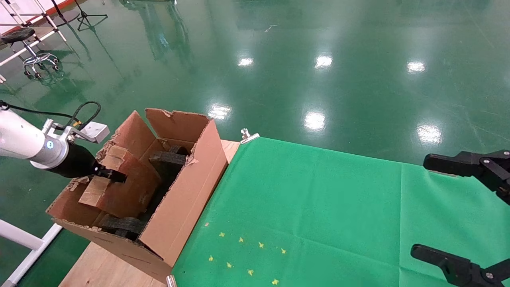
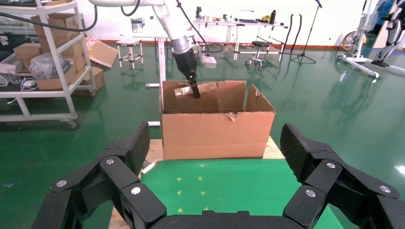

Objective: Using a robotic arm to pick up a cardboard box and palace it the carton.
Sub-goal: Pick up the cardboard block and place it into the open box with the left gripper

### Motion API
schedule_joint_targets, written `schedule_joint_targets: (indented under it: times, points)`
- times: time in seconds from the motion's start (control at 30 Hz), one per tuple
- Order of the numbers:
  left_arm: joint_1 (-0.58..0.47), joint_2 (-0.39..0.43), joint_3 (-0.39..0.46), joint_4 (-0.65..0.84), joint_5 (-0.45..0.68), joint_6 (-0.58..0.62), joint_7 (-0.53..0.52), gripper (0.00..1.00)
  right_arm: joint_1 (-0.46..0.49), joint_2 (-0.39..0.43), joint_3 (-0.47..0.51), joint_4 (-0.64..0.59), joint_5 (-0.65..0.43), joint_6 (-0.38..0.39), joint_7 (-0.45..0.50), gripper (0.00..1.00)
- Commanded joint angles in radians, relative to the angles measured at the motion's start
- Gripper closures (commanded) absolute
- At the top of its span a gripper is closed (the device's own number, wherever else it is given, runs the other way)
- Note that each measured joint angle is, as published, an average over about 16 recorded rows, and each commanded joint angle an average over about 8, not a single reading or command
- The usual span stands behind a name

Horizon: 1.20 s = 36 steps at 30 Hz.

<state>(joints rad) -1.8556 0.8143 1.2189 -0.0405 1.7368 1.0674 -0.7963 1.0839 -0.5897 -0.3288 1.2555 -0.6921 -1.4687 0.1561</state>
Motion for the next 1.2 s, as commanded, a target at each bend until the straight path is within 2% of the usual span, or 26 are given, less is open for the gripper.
schedule_joint_targets:
  times: [0.03,0.87,1.2]
  points:
    - [0.001,0.000,-0.001,0.002,-0.001,-0.002,0.001,0.00,0.000,0.000,0.000,0.000,0.000,0.000,0.000,0.00]
    - [-0.013,-0.001,0.002,-0.014,0.003,0.008,0.000,0.00,0.000,0.000,0.000,0.000,0.000,0.000,0.000,0.00]
    - [-0.124,-0.030,-0.038,-0.088,-0.054,0.100,0.025,0.00,0.000,0.000,0.000,0.000,0.000,0.000,0.000,0.00]
